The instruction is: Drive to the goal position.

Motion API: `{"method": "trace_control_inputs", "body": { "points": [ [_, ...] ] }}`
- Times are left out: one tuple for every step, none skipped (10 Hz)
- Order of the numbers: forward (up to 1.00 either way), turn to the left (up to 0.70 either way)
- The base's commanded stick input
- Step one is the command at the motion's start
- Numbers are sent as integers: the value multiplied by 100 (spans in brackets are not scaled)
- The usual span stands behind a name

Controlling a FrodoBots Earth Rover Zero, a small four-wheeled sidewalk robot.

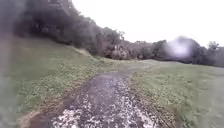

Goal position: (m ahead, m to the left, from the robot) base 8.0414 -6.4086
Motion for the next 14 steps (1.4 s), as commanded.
{"method": "trace_control_inputs", "body": {
  "points": [
    [70, 0],
    [70, 0],
    [70, 0],
    [70, 0],
    [70, 0],
    [70, 0],
    [70, 0],
    [70, -1],
    [70, -2],
    [70, -4],
    [70, -9],
    [70, 0],
    [70, 0],
    [70, 0]
  ]
}}
